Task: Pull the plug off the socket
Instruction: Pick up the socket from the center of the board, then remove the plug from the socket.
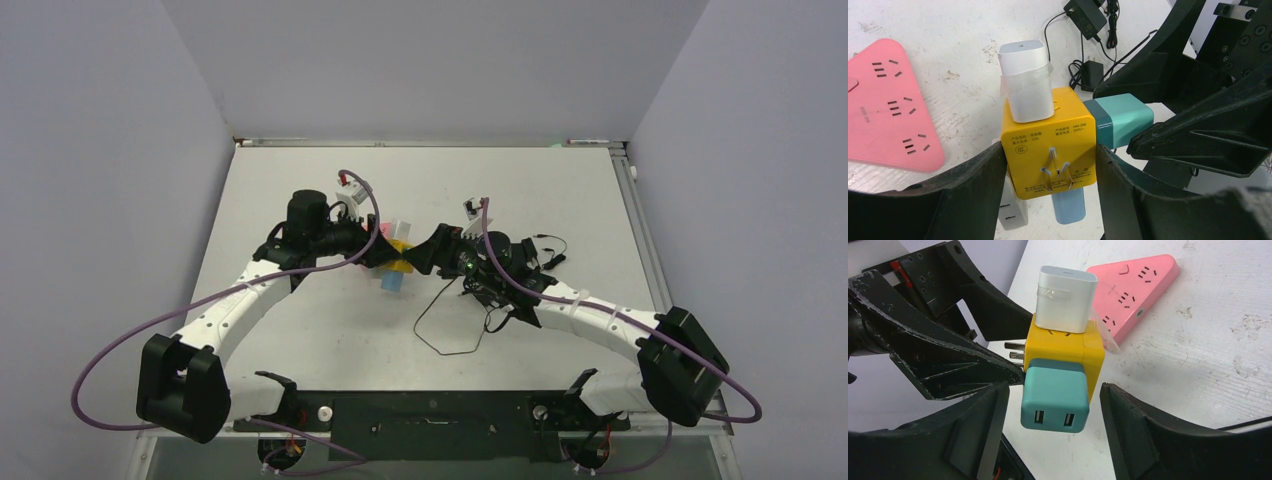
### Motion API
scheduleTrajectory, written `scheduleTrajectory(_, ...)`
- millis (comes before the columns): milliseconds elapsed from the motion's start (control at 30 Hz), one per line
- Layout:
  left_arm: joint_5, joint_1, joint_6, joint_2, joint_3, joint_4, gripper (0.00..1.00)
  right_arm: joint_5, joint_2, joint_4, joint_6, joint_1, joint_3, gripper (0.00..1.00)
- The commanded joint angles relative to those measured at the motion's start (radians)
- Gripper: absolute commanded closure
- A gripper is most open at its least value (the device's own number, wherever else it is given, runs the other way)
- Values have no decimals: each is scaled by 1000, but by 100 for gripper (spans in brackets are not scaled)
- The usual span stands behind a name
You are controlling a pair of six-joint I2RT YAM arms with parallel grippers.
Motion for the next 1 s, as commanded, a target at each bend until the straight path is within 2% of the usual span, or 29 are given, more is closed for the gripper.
scheduleTrajectory(0, 10, -5, 5, -7, 41, 63, 70, 7, 12, 44, 29, 2, 37, 35)
scheduleTrajectory(67, 7, -6, 6, -8, 43, 61, 70, 7, 22, 35, 35, 1, 40, 43)
scheduleTrajectory(267, -1, -5, 6, -11, 41, 59, 71, 3, 38, 32, 45, 3, 39, 59)
scheduleTrajectory(533, 2, -5, -4, -6, 40, 59, 72, 14, 37, 37, 40, 0, 14, 94)
scheduleTrajectory(700, 3, -4, -9, 4, 43, 61, 73, -27, 26, 97, 35, -21, -25, 95)
scheduleTrajectory(833, 8, -2, -9, 9, 45, 60, 73, -181, 29, 217, 51, -76, -76, 95)
scheduleTrajectory(967, 25, -2, -11, 13, 45, 63, 73, -246, 41, 209, 38, -109, -79, 95)
